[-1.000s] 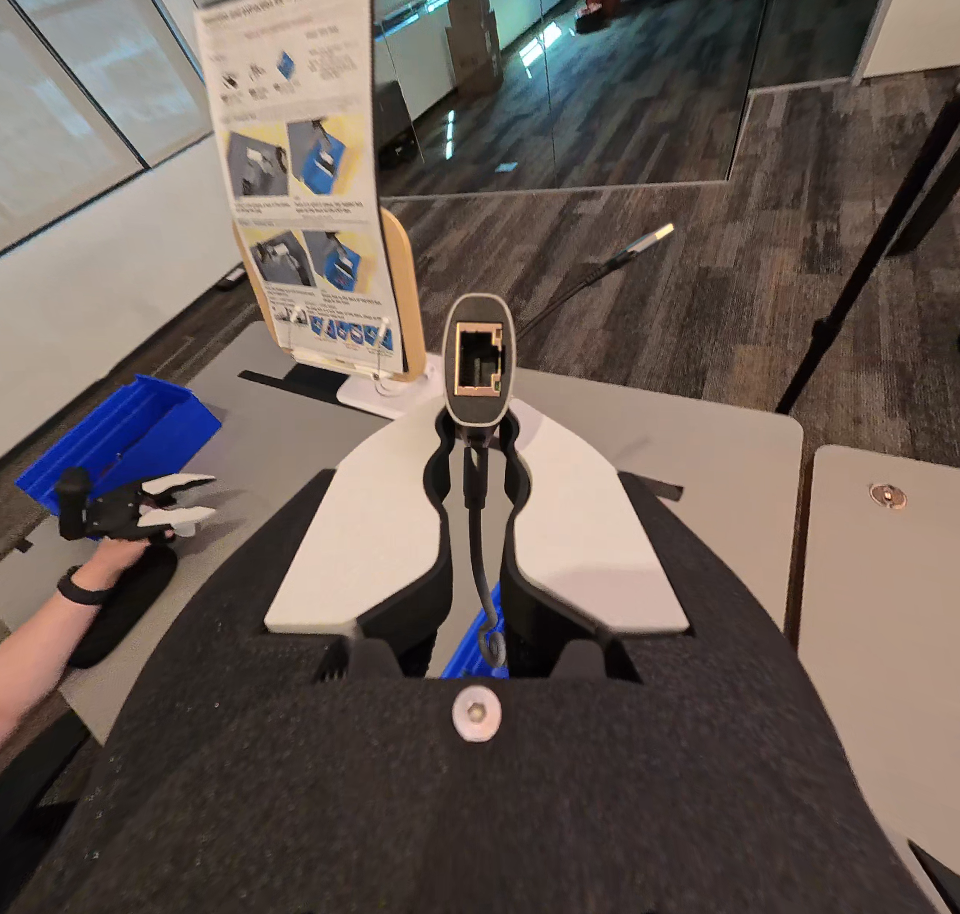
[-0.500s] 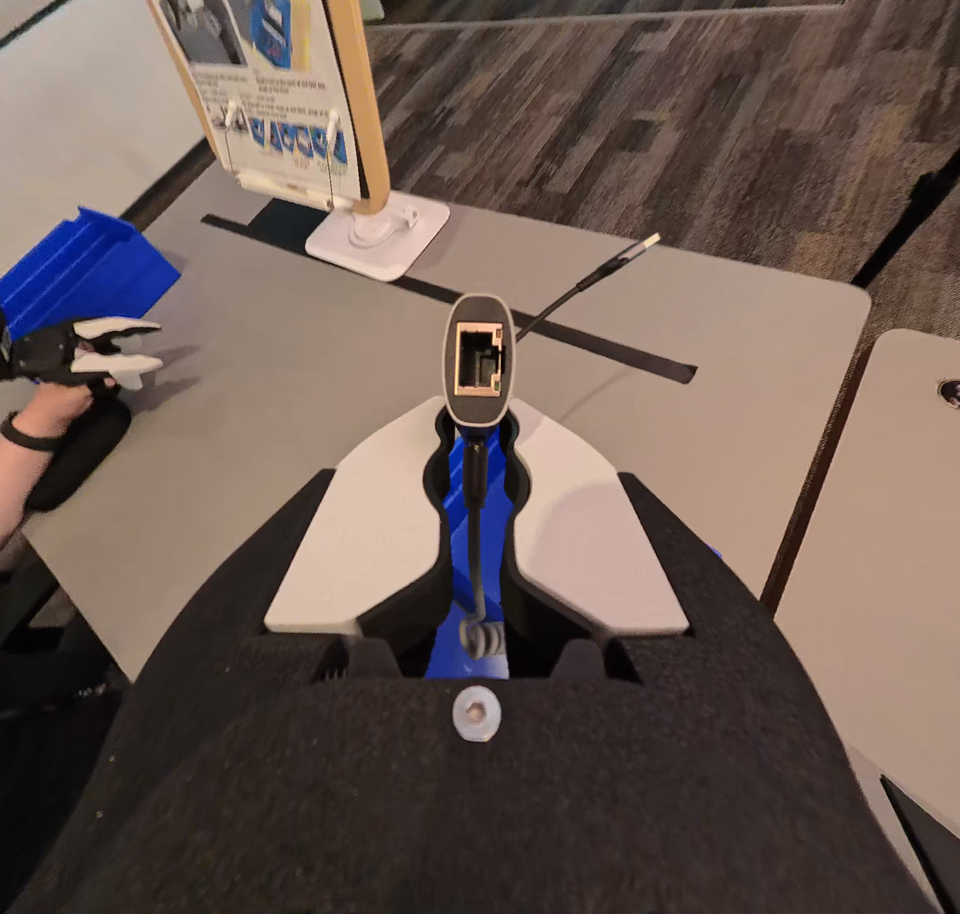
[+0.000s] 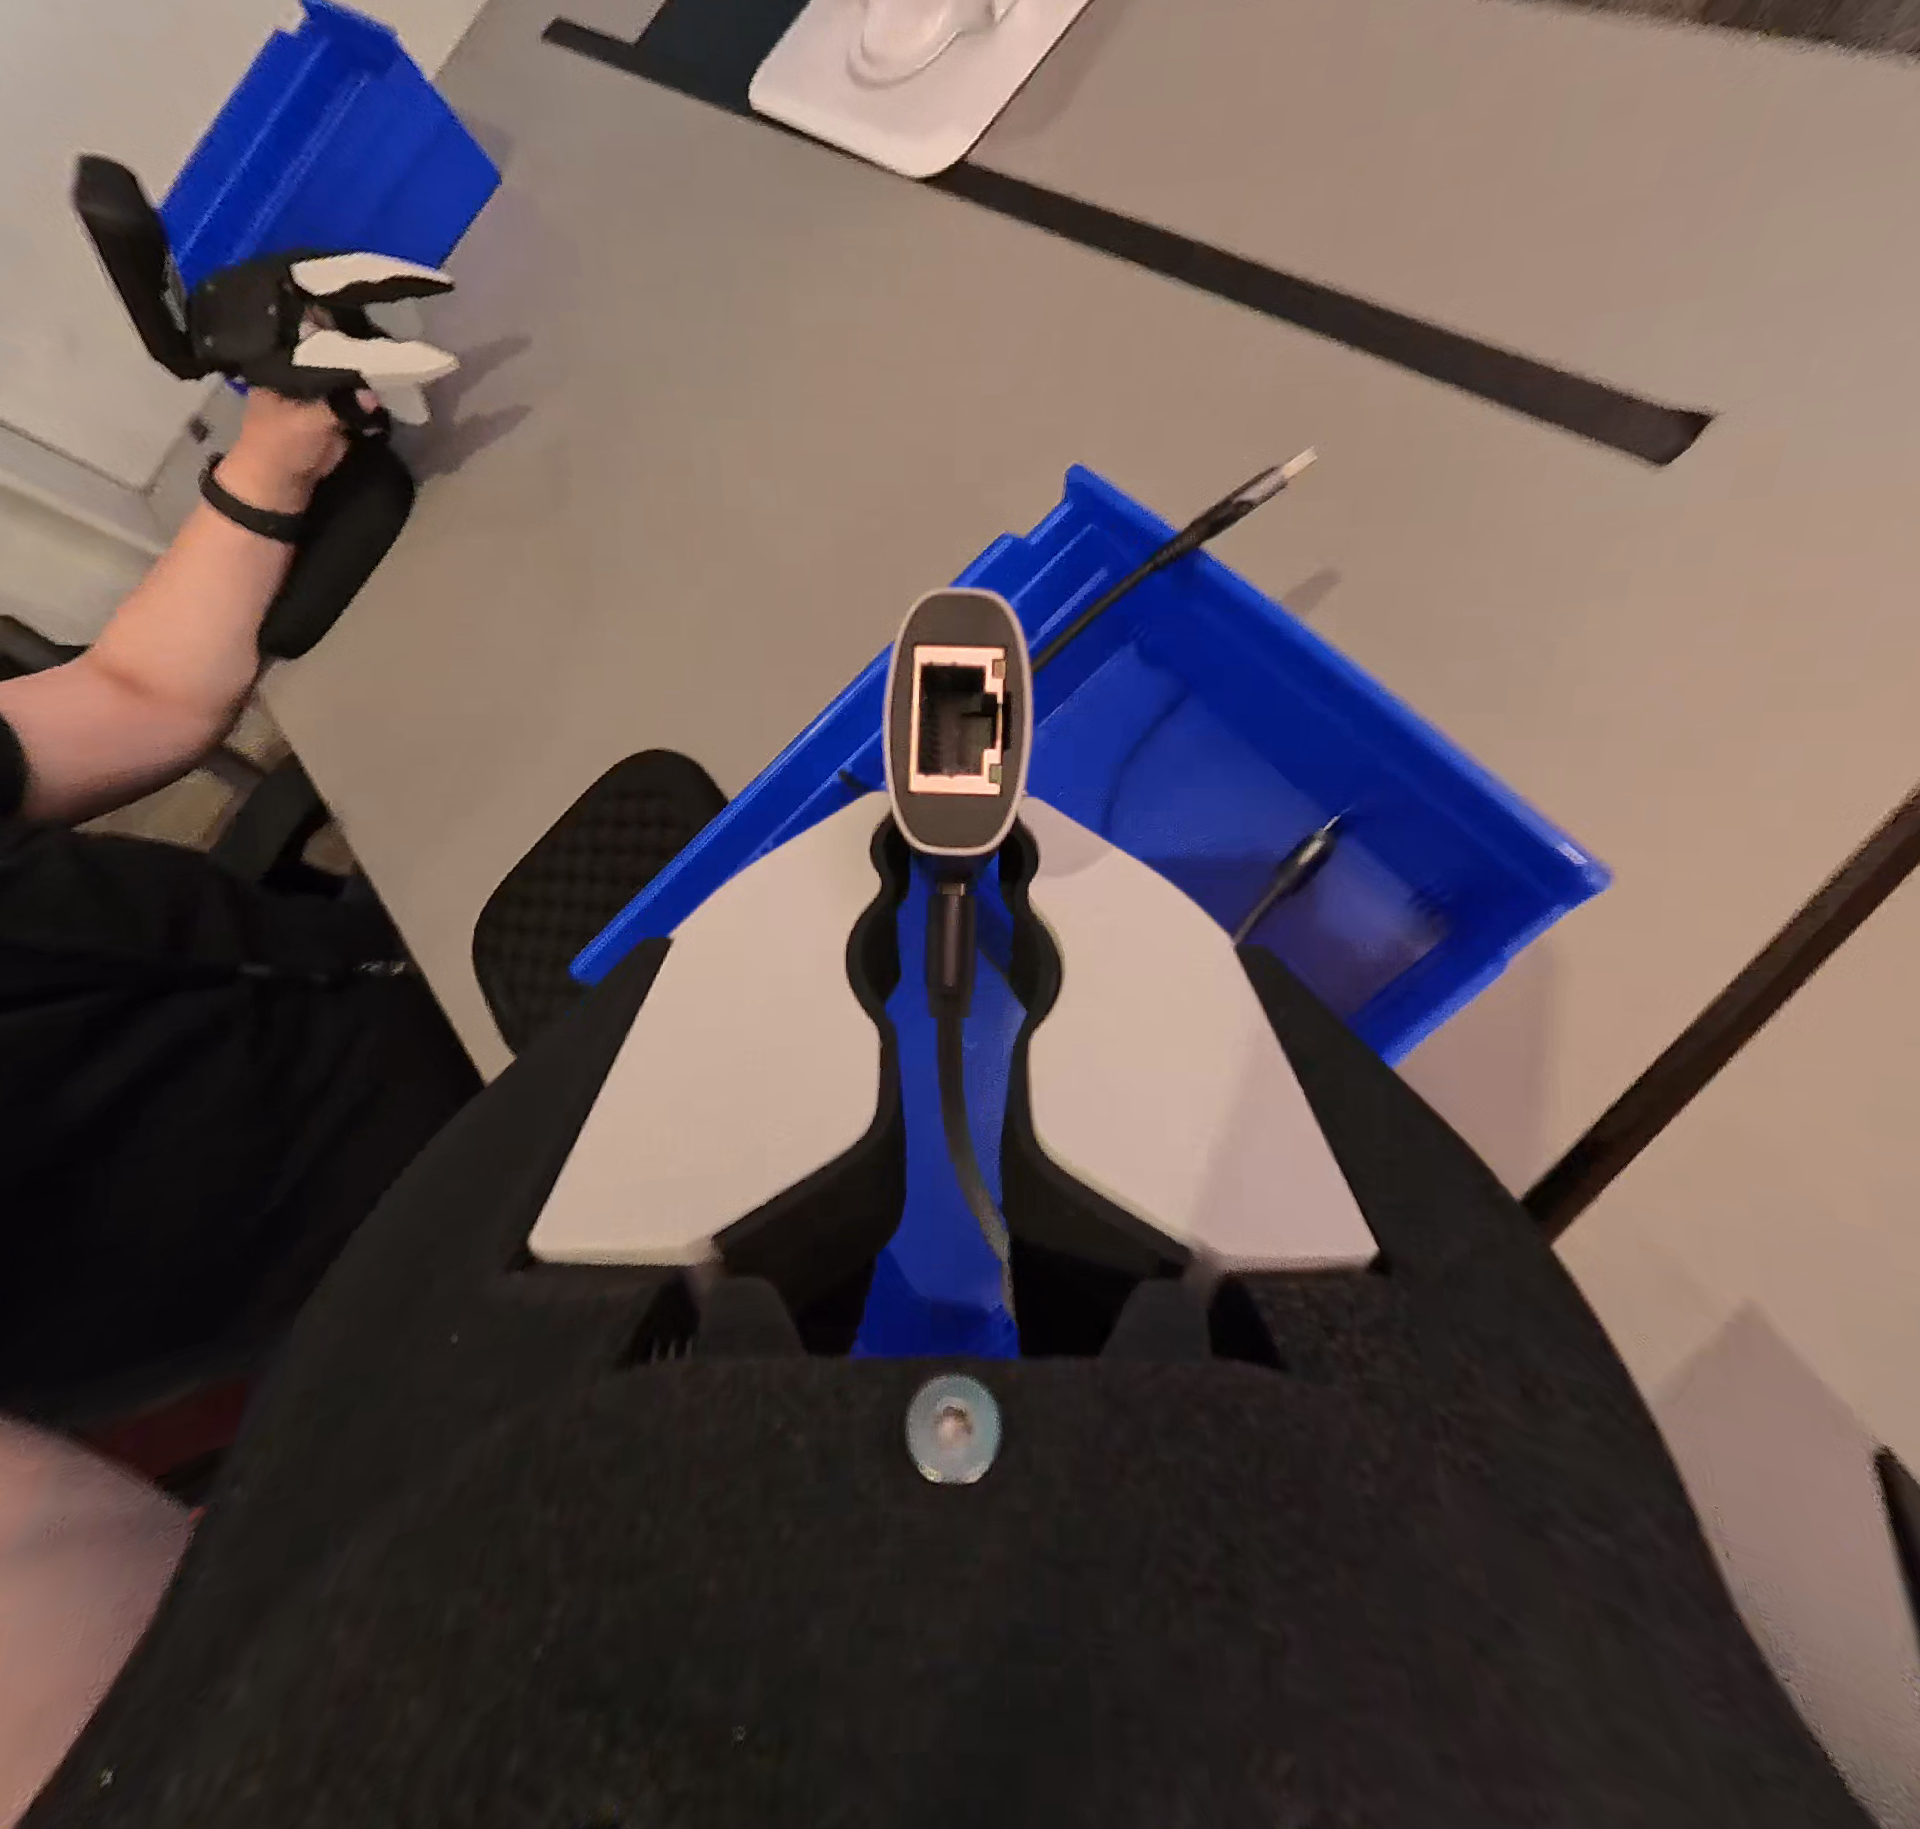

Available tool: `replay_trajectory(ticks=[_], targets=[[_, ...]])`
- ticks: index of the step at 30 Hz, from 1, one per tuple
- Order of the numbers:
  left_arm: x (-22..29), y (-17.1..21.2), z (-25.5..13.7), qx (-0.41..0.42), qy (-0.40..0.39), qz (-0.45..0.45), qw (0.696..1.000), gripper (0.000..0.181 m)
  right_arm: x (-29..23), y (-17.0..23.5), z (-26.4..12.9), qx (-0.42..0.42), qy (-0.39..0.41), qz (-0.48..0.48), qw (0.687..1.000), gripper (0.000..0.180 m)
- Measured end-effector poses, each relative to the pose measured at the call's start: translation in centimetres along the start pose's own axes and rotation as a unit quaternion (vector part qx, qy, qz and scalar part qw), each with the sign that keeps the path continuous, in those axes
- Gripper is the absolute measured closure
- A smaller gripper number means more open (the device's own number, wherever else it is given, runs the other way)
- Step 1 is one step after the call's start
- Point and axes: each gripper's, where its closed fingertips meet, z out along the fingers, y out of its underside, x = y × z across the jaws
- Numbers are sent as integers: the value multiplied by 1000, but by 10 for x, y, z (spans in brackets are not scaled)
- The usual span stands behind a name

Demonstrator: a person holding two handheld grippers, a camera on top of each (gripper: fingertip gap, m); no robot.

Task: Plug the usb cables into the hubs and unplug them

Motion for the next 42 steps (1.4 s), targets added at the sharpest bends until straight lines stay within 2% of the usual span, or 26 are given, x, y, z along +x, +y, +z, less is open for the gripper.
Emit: replay_trajectory(ticks=[5,7,11,17,23,29,34,37,42], targets=[[1,4,3,-10,-2,4,1000,123,-4,15,3,-20,-52,18,998,163],[0,6,3,-14,-4,7,1000,123,-14,15,-2,-3,-93,18,995,163],[-1,8,4,-19,-6,7,1000,123,-19,23,-15,9,-125,25,992,163],[-1,8,4,-19,-8,9,1000,123,2,37,-18,-40,-69,50,996,163],[2,10,7,-26,-6,14,1000,122,18,23,33,-119,-12,15,993,163],[4,10,9,-30,-2,14,999,123,12,4,95,-156,-7,-104,982,163],[5,10,10,-31,2,16,999,122,21,29,120,-244,3,-94,965,163],[6,8,10,-30,3,18,999,122,34,47,132,-284,42,-88,954,163],[7,7,10,-28,7,17,999,122,54,58,149,-276,111,-63,953,164]])
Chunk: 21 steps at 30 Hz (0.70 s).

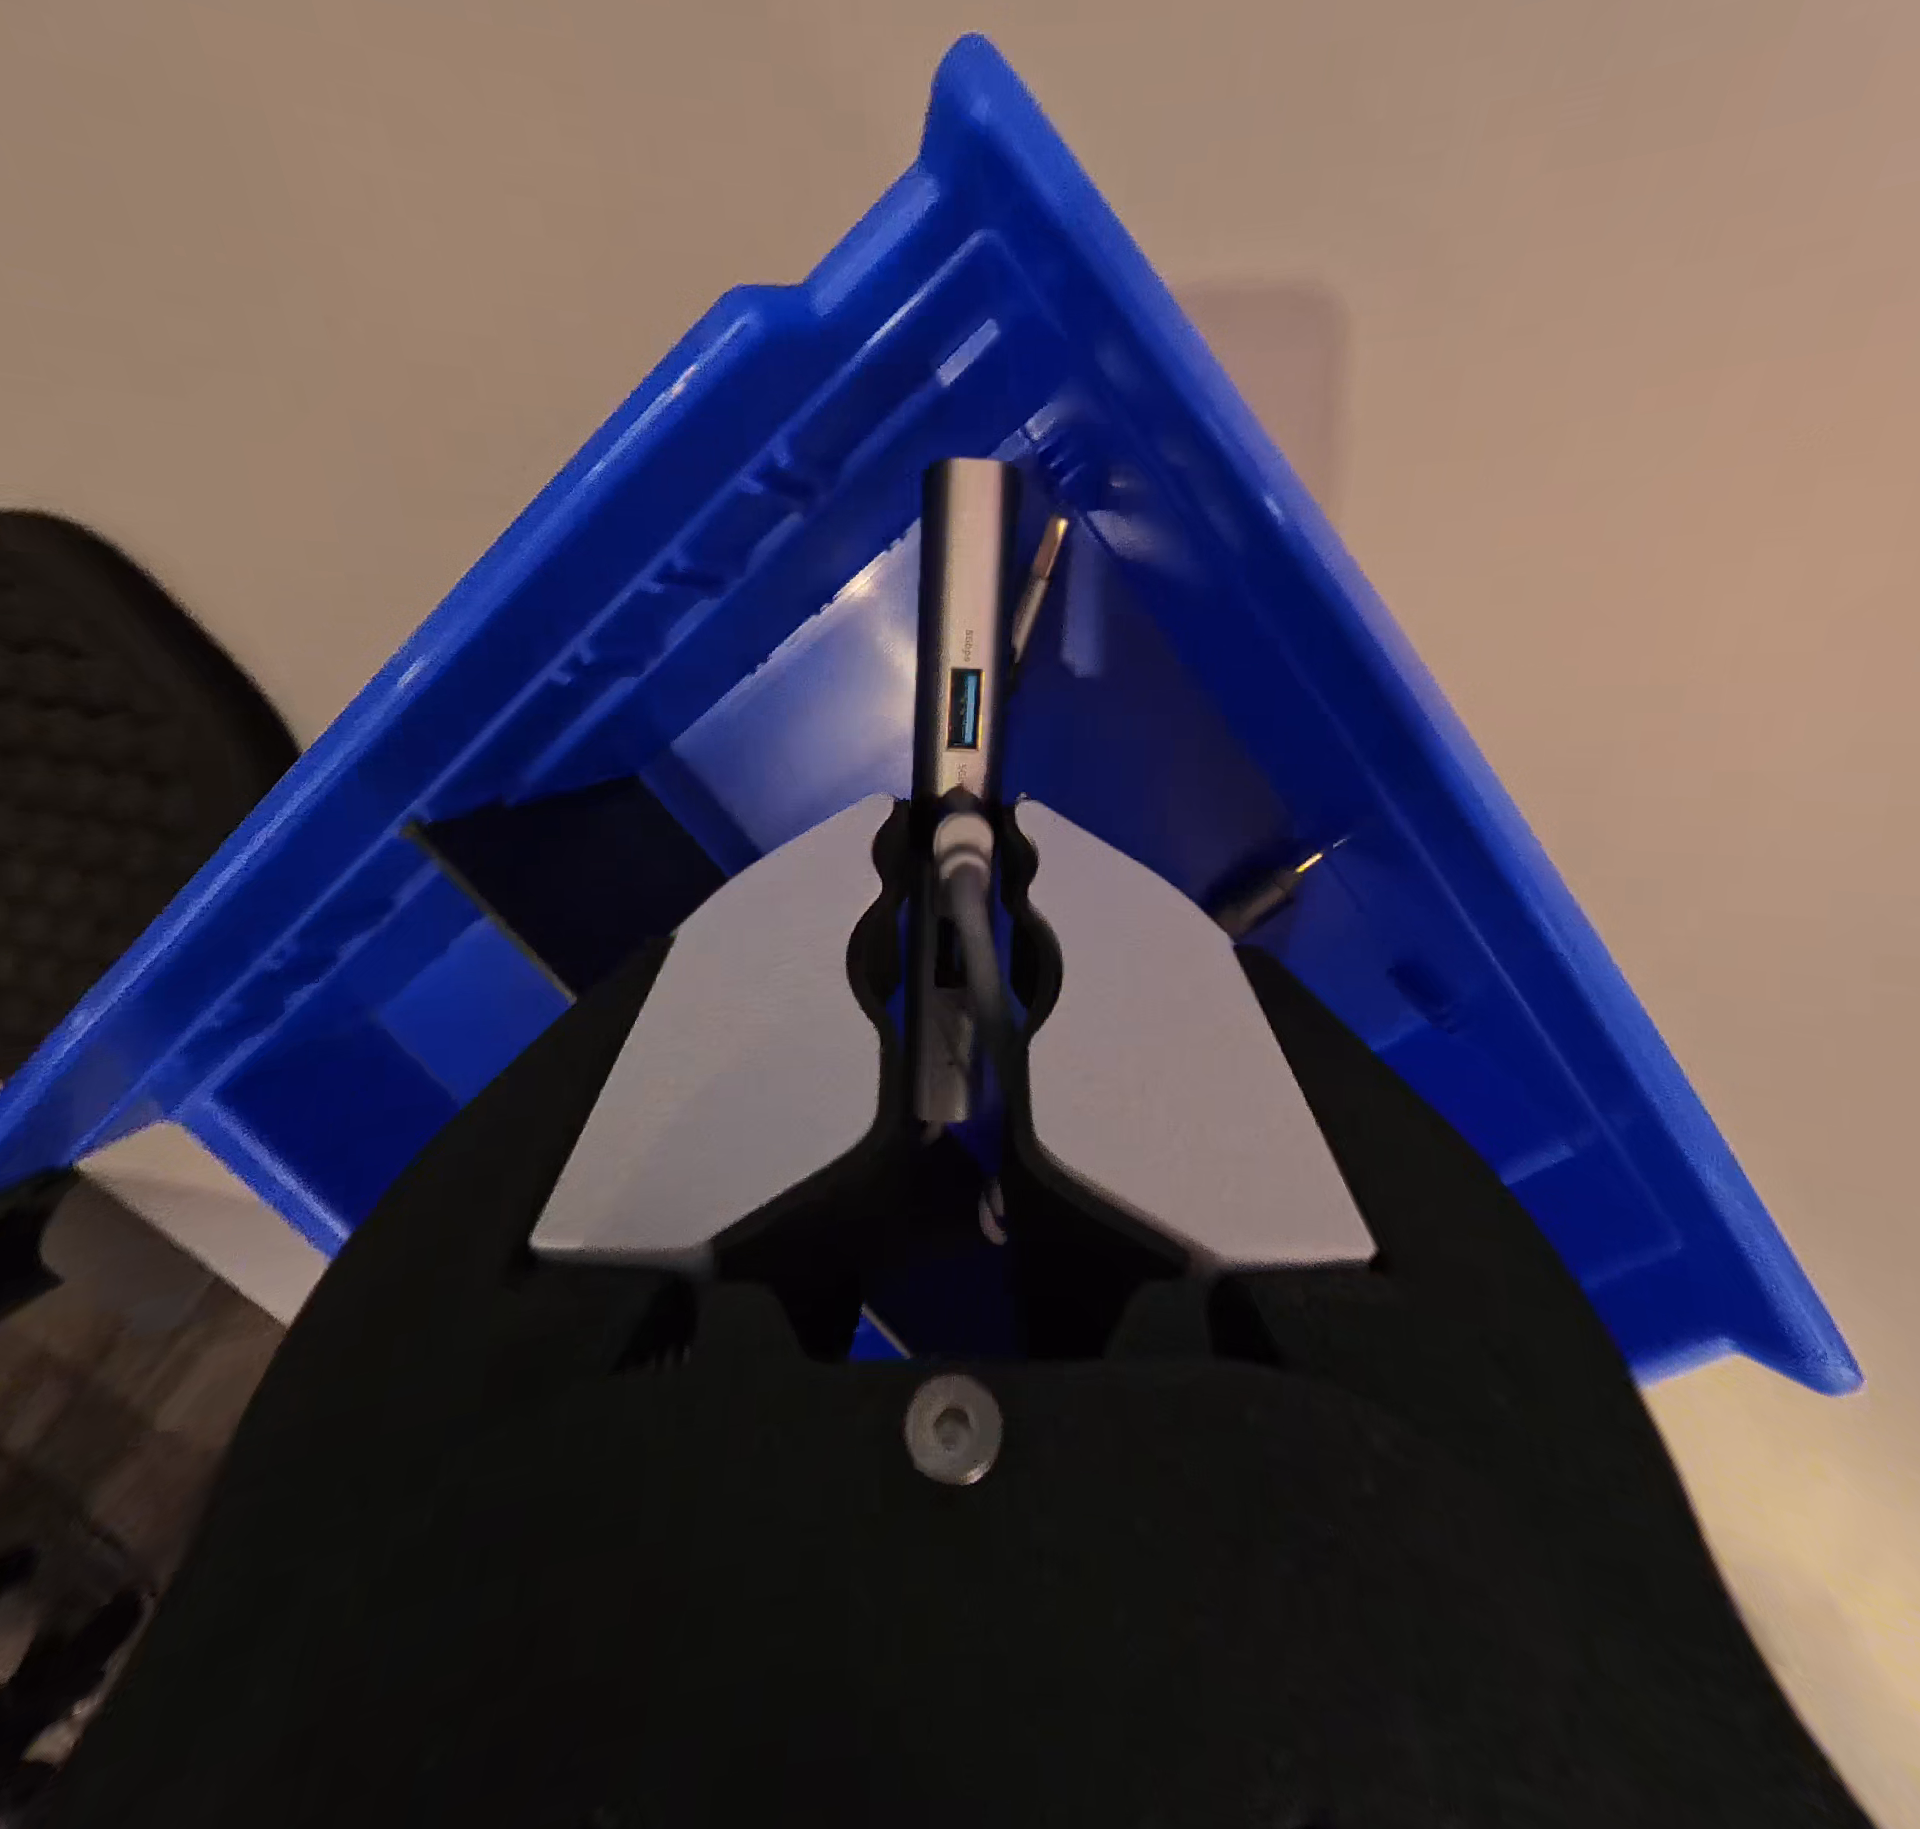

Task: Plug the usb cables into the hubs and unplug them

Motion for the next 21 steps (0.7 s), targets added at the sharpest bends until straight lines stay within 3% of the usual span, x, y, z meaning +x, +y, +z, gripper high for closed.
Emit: replay_trajectory(ticks=[5,9,15,21], targets=[[4,-1,1,0,6,2,1000,122,3,2,19,-9,44,-6,999,163],[5,-1,1,1,8,2,1000,122,6,-6,21,13,80,-23,996,151],[5,-2,-1,6,10,-3,1000,121,6,-21,-7,78,100,-24,992,139],[6,-3,-3,9,13,-4,1000,121,7,-36,-54,163,129,-26,978,139]])
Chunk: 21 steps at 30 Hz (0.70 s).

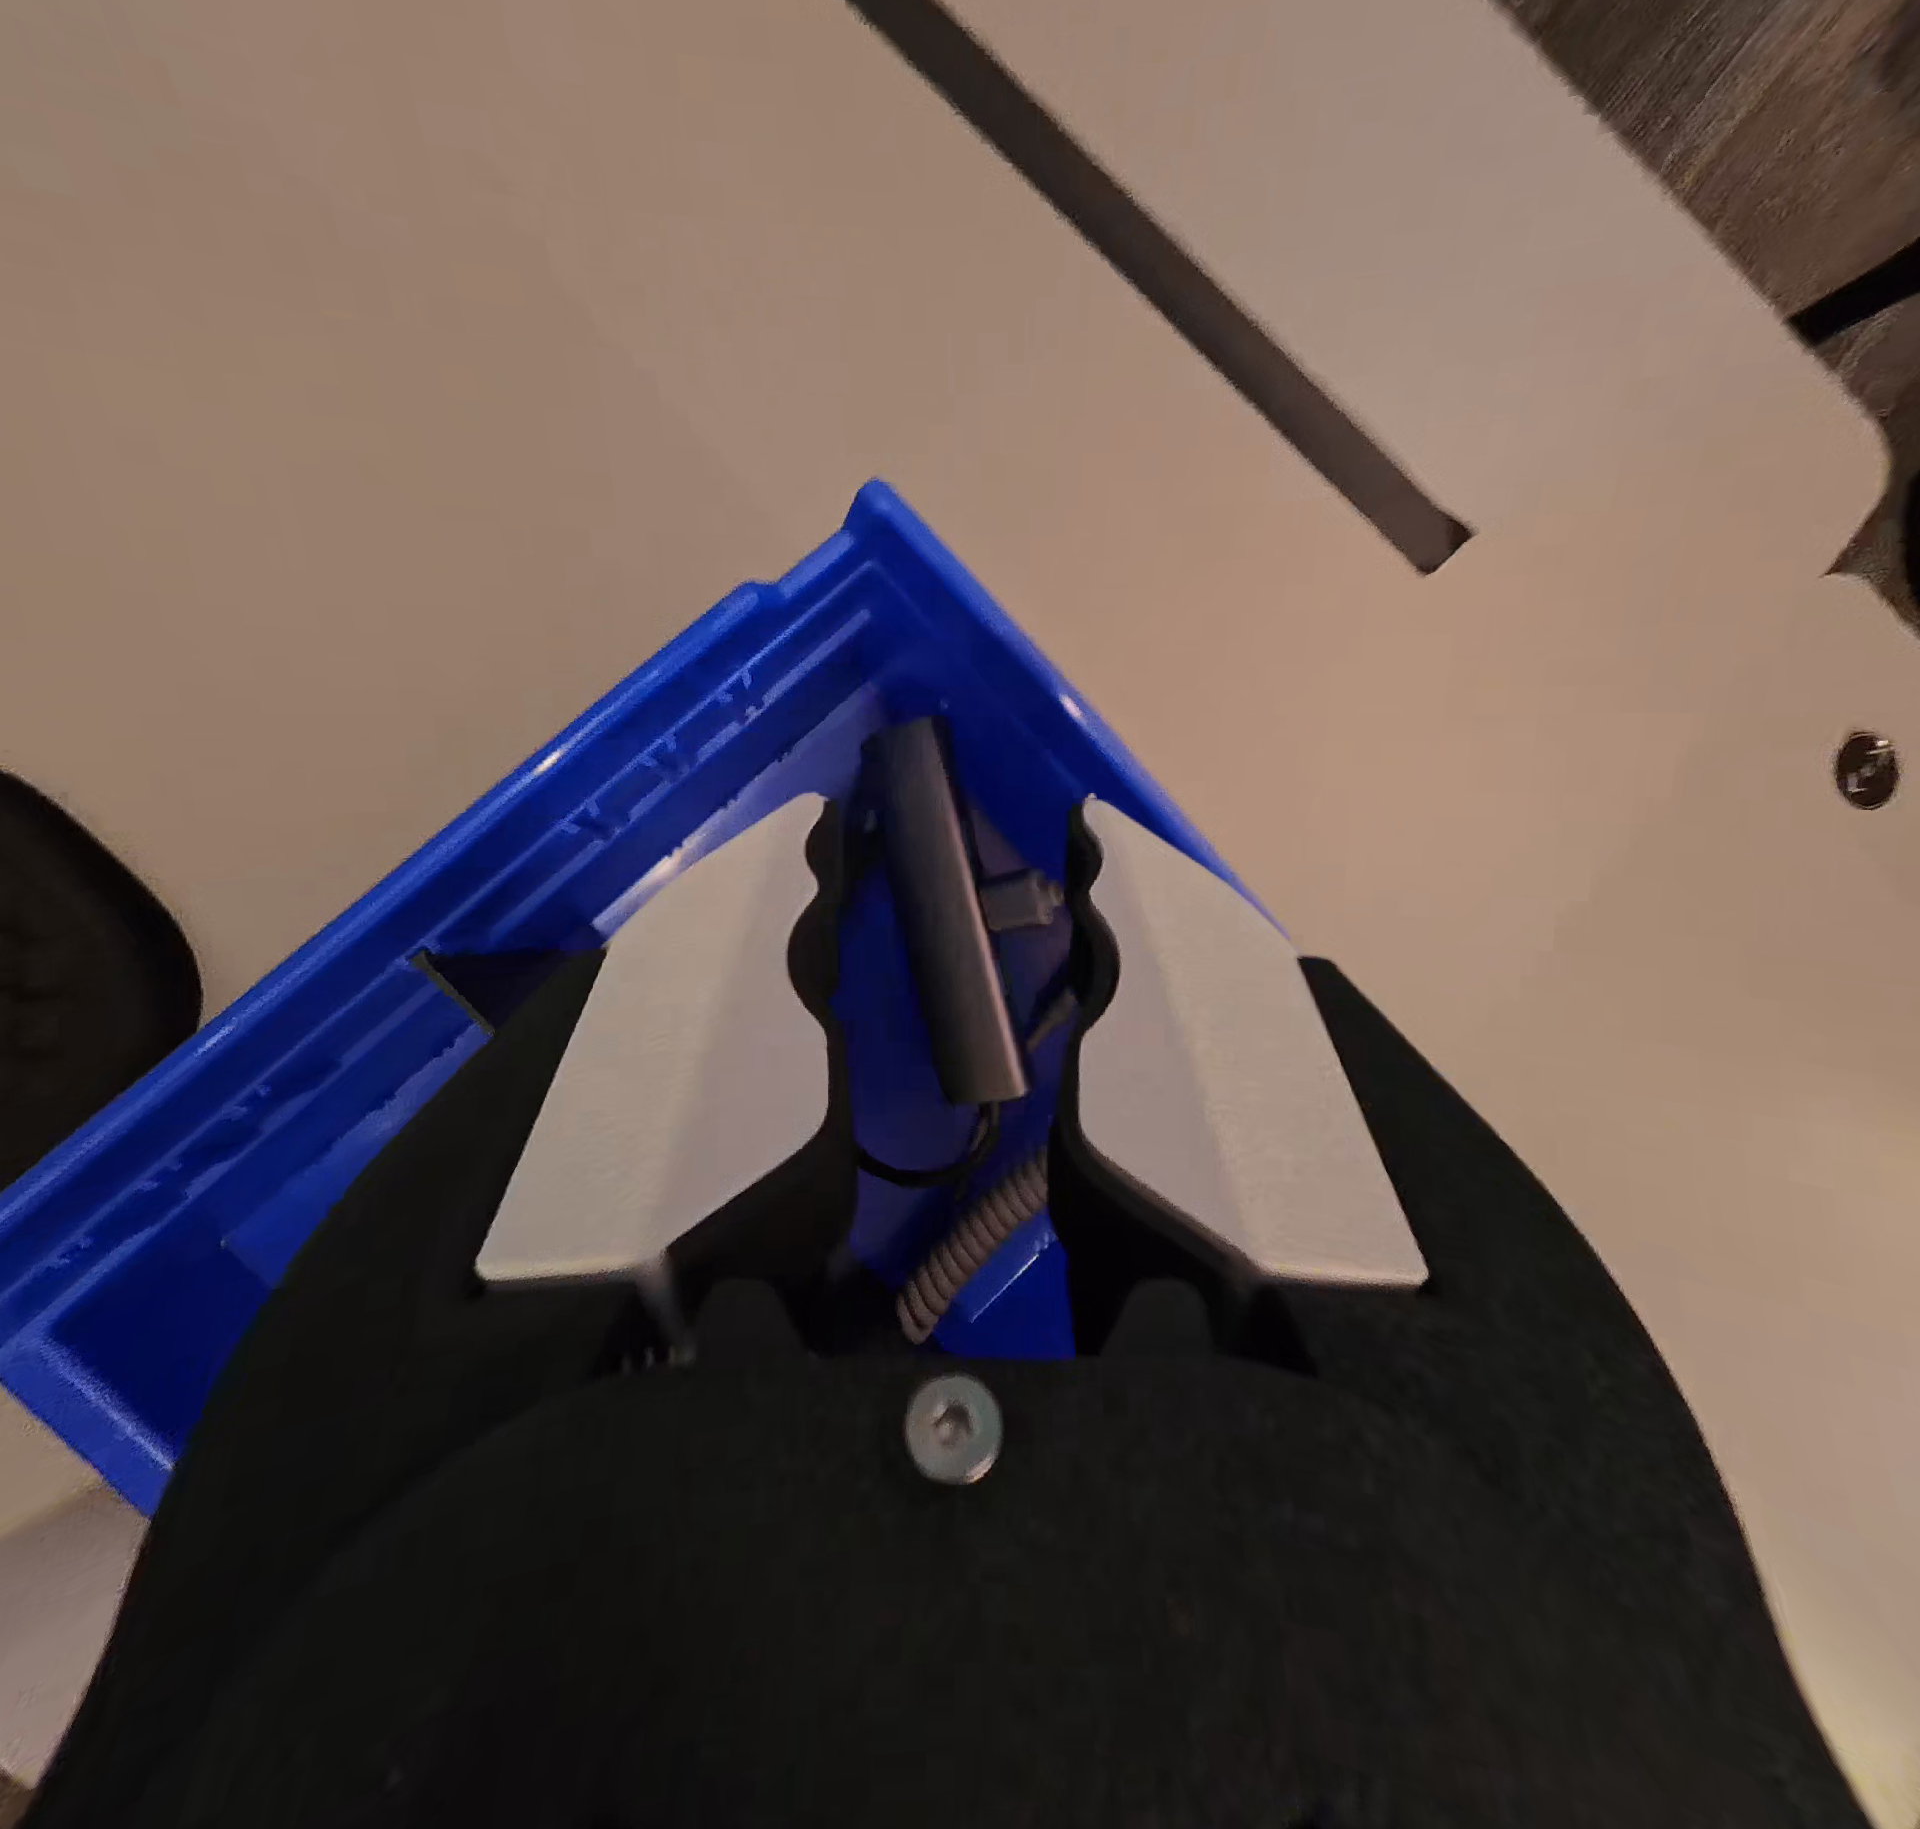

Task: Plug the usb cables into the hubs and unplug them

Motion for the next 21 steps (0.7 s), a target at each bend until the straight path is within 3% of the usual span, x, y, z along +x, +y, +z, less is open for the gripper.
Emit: replay_trajectory(ticks=[6,10,13,21], targets=[[1,-1,-2,5,1,-2,1000,121,10,-22,-33,95,34,31,994,139],[-1,-2,-5,10,-1,-7,1000,121,9,-32,-54,128,125,39,983,139],[-2,-4,-6,14,-3,-11,1000,121,2,-38,-71,156,225,81,958,142],[2,-10,-6,21,0,-10,1000,120,-56,-70,-74,215,355,159,896,139]])
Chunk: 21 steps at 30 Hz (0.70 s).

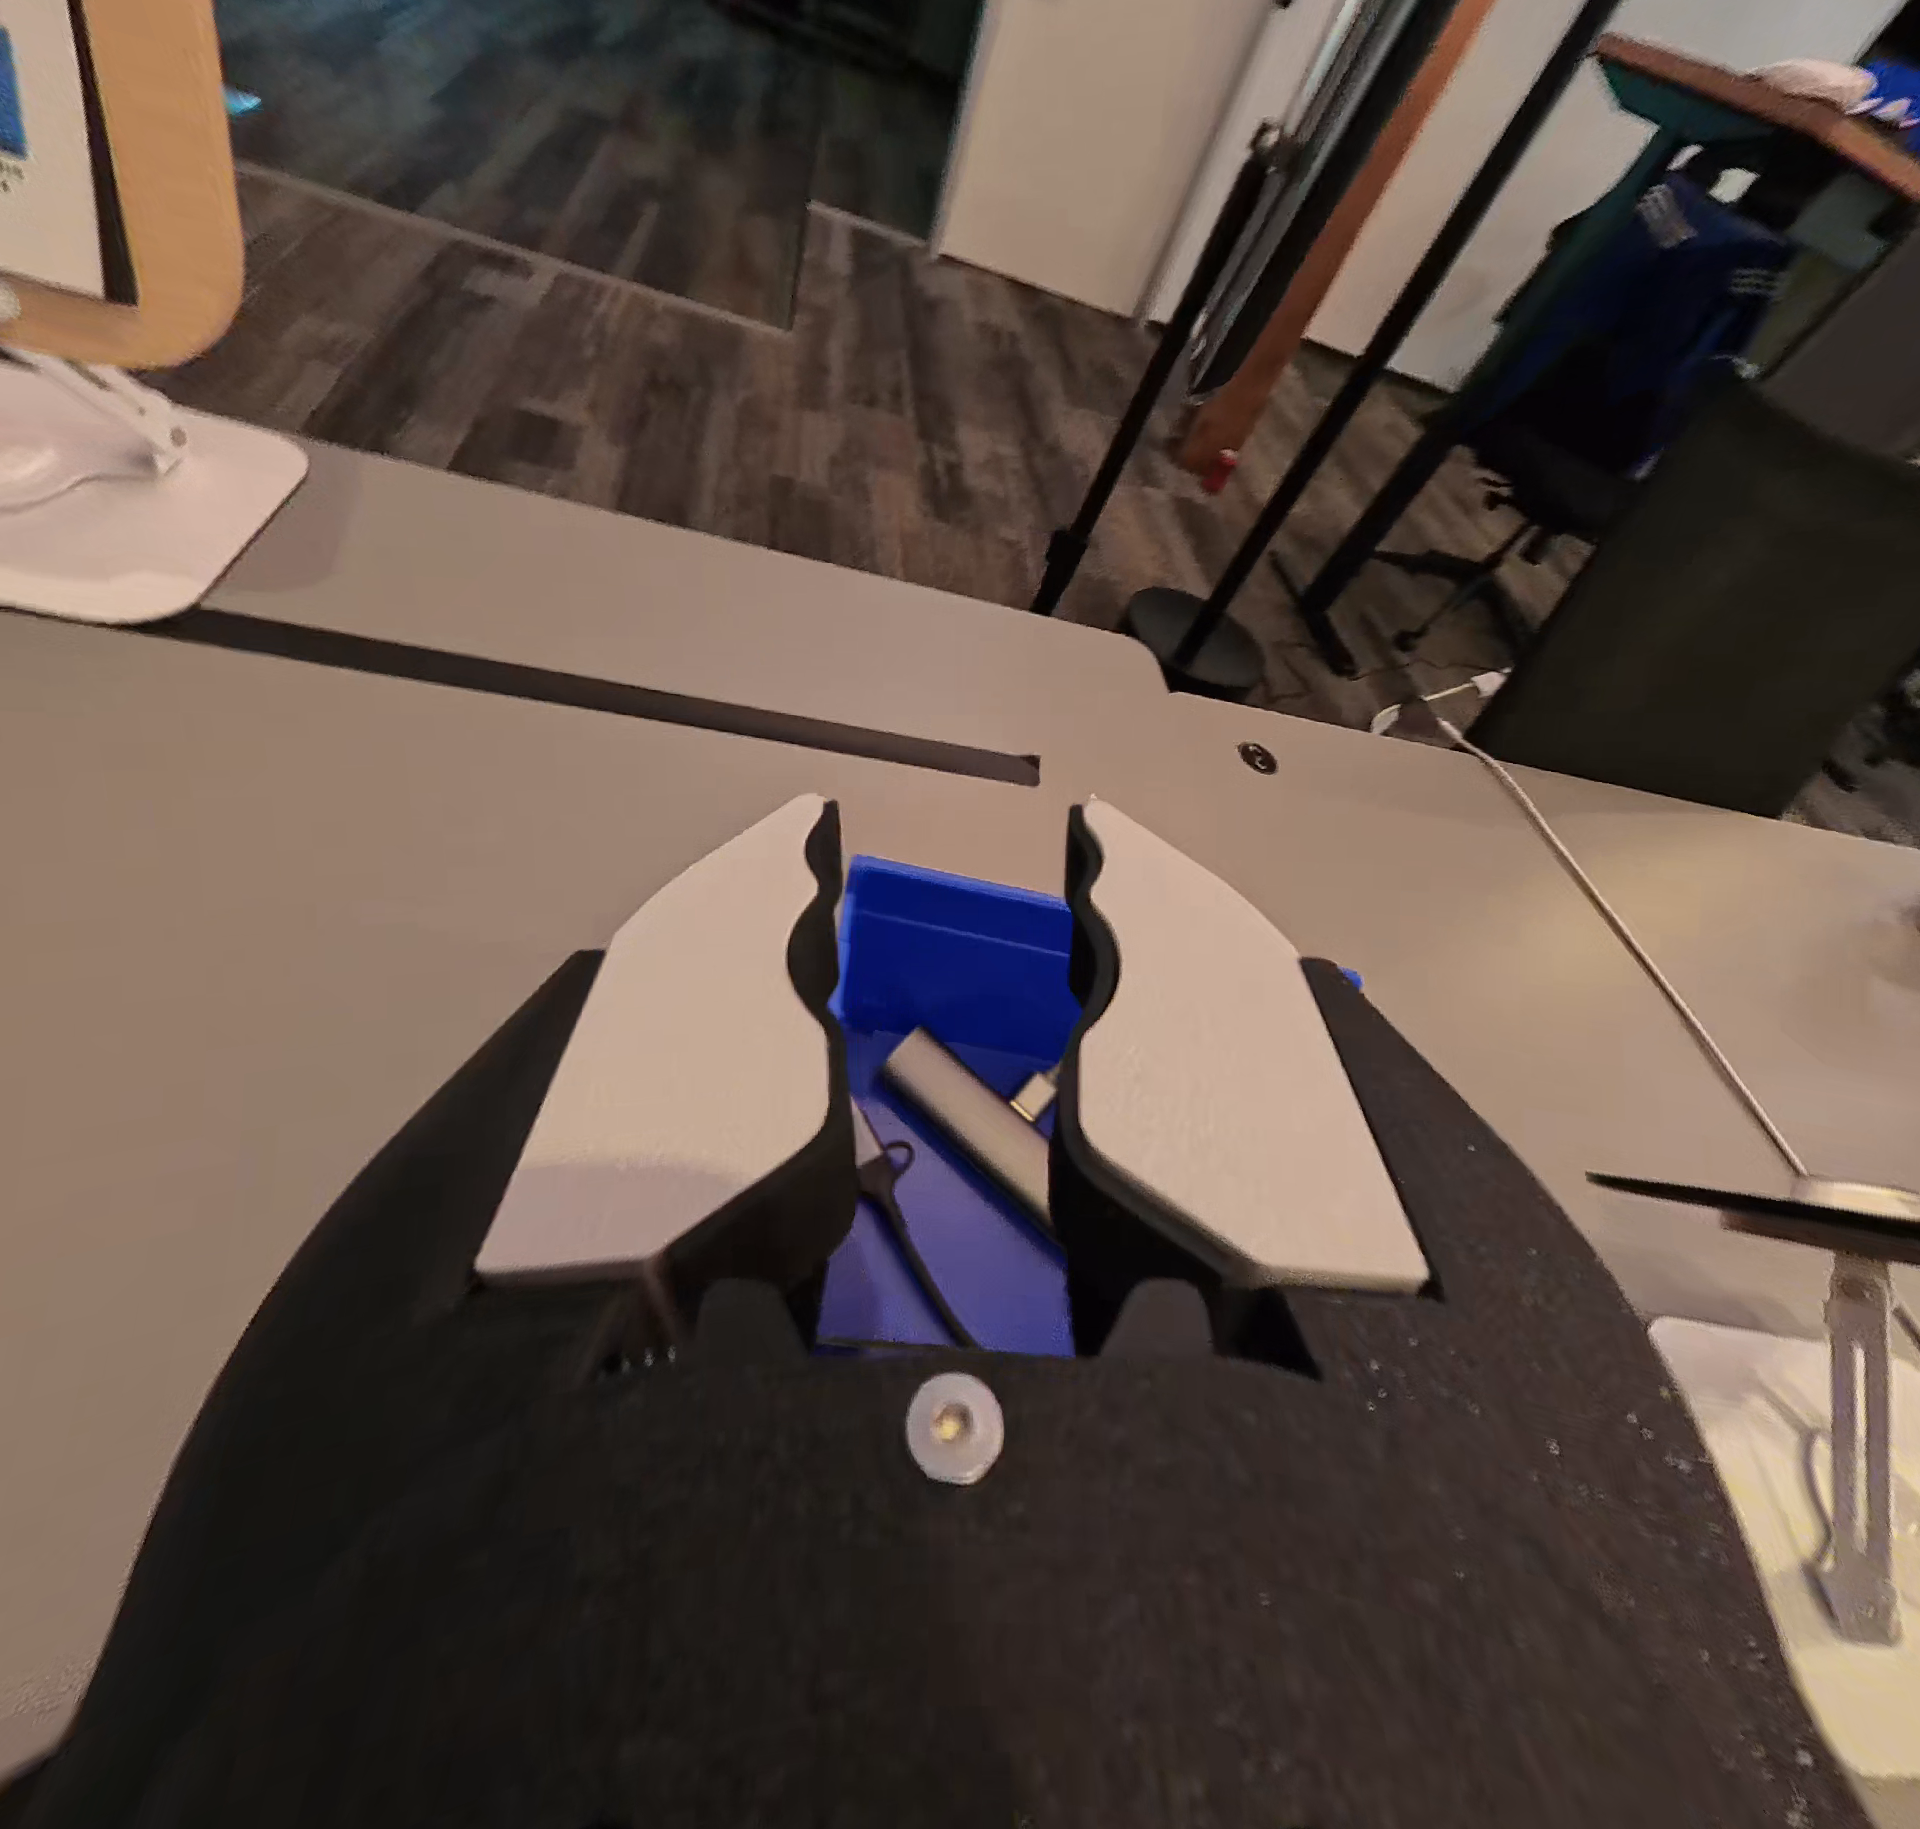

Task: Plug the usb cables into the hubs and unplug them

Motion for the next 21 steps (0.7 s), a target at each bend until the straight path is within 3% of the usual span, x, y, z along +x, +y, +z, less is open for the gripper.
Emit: replay_trajectory(ticks=[10,17,21], targets=[[-8,-8,-5,18,-16,-4,1000,120,-81,-12,-34,53,79,38,995,133],[-25,-20,-12,42,-85,10,995,116,-147,1,-40,55,9,71,996,123],[-47,-29,-23,32,-178,26,983,114,-185,17,-38,36,-23,86,995,121]])
